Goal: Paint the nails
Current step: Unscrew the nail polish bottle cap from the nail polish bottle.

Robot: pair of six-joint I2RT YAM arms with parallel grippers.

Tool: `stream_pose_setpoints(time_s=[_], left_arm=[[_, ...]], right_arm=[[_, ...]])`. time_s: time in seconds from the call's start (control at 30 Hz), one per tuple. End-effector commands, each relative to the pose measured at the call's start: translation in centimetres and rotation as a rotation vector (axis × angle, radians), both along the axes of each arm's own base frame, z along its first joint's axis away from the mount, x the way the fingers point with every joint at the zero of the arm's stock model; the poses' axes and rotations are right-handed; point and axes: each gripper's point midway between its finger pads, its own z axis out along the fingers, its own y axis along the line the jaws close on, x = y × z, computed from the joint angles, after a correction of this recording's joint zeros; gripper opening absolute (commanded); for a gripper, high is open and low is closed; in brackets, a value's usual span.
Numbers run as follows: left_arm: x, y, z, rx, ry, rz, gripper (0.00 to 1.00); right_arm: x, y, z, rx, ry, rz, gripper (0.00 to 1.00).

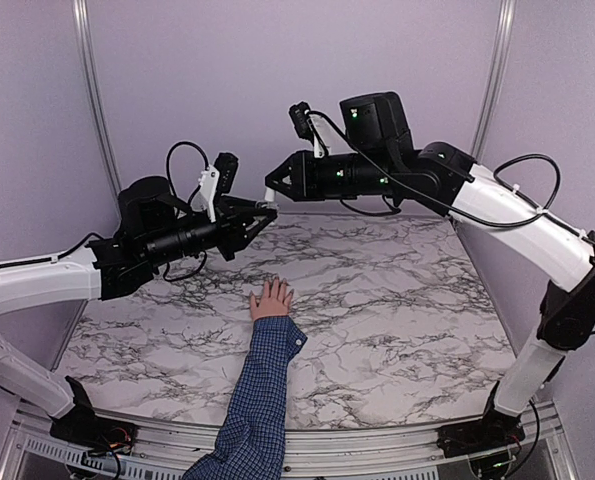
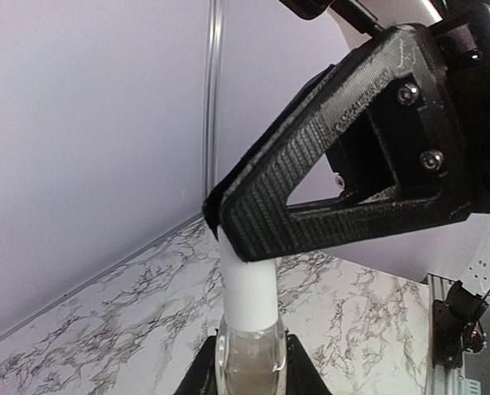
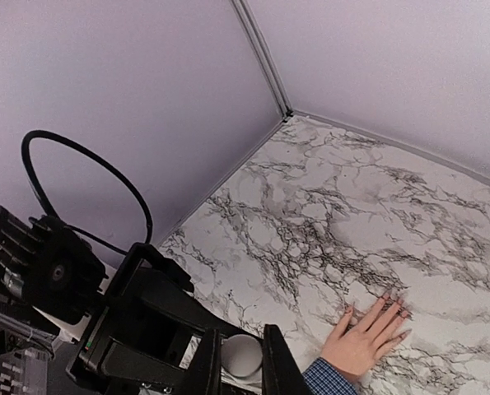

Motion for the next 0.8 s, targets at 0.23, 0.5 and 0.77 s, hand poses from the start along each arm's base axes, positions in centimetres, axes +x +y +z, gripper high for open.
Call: stream_pose_setpoints(time_s=[0.23,0.5,0.77], left_arm=[[-10.5,-1.3,7.3,-0.116,-0.14,-0.586,0.0],[-13.3,-0.9,9.9,-0.143,-0.15,-0.753,0.0],[-15.1,-0.2,11.2,-0.151,-0.161,-0.842,0.0]], right_arm=[[-5.6,-0.7,8.6,0.251,-0.295,0.361,0.0],[-9.0,-0.6,10.1,0.298,-0.404,0.586,0.0],[-10.6,-1.0,10.7,0.33,-0.455,0.692,0.0]])
